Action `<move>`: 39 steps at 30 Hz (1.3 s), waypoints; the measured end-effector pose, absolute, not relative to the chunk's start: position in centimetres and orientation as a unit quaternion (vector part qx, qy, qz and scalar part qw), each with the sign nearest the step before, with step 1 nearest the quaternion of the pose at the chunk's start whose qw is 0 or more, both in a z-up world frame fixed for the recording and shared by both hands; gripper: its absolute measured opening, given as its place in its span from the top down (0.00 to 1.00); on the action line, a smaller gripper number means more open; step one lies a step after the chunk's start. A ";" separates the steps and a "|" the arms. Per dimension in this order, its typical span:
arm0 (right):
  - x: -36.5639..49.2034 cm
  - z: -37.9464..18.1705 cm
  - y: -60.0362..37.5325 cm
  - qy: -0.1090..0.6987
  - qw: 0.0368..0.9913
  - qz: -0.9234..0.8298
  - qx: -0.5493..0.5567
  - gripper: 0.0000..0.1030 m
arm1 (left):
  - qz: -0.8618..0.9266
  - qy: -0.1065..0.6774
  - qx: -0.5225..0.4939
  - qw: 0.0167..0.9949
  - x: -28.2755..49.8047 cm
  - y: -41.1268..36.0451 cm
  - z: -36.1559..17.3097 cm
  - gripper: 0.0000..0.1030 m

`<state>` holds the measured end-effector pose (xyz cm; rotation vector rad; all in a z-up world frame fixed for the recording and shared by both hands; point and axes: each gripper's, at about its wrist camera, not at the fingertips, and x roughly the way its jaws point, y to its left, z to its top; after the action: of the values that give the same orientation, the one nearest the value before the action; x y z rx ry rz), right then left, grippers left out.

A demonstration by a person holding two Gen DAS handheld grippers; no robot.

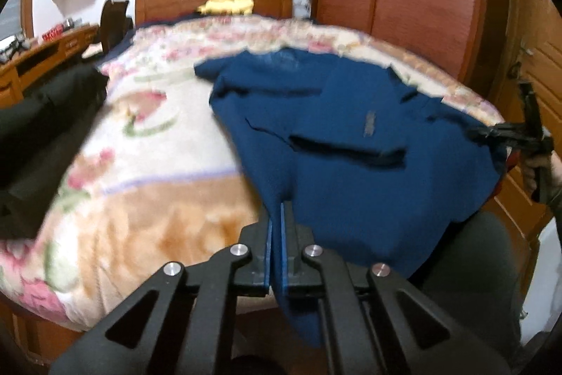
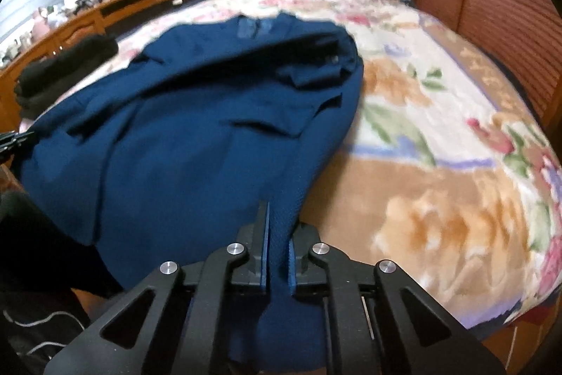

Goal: Fold large clothes

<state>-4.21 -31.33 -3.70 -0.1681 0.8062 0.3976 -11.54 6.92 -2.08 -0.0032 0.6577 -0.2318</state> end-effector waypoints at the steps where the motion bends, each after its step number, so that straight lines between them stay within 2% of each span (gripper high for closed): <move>1: -4.3 -3.2 -31.1 0.384 0.900 0.187 -0.087 0.96 | -0.113 0.313 -0.001 0.943 -11.8 6.9 -1.4 1.00; 12: -6.5 3.3 -30.2 0.307 0.927 0.202 -0.080 0.97 | -0.123 0.244 -0.012 0.962 -14.3 7.3 4.0 1.00; 29: -10.2 14.0 -27.2 0.197 0.939 0.273 -0.078 0.97 | -0.132 0.140 0.007 0.981 -13.5 7.3 14.7 1.00; 34: -6.6 15.2 -26.4 0.188 0.943 0.263 -0.075 0.97 | -0.114 0.145 0.005 0.983 -9.3 8.0 14.9 1.00; 39: -0.9 13.6 -25.4 0.211 0.943 0.245 -0.079 0.97 | -0.090 0.172 0.010 0.981 -4.0 8.7 12.6 1.00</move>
<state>-0.87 -25.41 13.61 -0.1608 0.4309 0.4996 -3.99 8.73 12.65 0.0209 0.3452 -0.1810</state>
